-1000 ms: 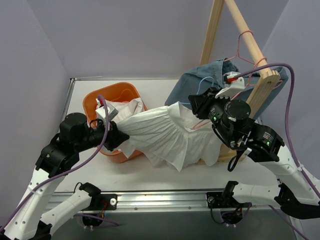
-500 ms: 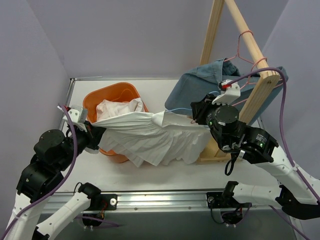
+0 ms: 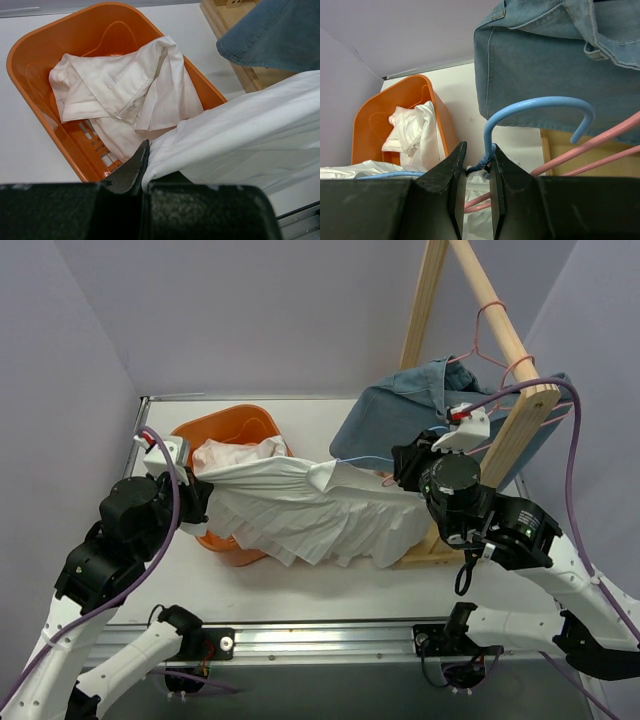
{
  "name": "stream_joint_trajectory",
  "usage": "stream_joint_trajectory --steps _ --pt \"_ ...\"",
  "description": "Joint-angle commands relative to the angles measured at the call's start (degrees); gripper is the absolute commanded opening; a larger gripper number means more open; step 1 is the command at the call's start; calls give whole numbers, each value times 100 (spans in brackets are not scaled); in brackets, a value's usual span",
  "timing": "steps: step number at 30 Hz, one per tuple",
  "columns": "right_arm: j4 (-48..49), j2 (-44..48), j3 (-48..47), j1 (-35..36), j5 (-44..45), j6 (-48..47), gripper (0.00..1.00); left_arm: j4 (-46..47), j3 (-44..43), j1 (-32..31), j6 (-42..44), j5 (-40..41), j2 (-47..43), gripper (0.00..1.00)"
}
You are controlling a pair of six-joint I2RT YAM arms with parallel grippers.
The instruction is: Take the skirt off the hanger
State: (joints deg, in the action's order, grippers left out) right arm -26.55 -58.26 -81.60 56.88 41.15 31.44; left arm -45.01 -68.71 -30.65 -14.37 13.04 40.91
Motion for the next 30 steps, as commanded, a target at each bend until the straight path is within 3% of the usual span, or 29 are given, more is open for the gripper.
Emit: stream_joint_trajectory --steps 1,5,8,10,14,16,21,23,25,30 --pt "-624 508 -137 -116 1572 -507 0 -201 -152 130 163 982 -30 2" --pt "-659 640 -154 -125 1651 -551 0 -96 -108 130 197 789 -30 2" --pt "-431 693 -119 -107 1284 -743 0 483 120 121 486 -324 -258 2" --pt "-106 623 -67 -116 774 -902 0 965 208 121 541 -1677 -329 2" --pt "-9 246 -163 -116 290 -982 0 1504 183 112 523 -3621 -66 35" --pt "35 9 -277 -116 97 -965 0 1566 112 121 514 -4096 93 40" --pt "123 -343 -383 -116 -142 -877 0 1373 -238 112 400 -3257 67 63" --pt "132 -431 -400 -107 -159 -842 0 1049 -563 112 216 -2904 250 63" --pt "97 -580 -461 -107 -133 -780 0 497 -1274 112 93 -2903 777 57" --pt "114 -914 -602 -98 -19 -710 0 133 -1997 -45 -312 -2720 1638 49"
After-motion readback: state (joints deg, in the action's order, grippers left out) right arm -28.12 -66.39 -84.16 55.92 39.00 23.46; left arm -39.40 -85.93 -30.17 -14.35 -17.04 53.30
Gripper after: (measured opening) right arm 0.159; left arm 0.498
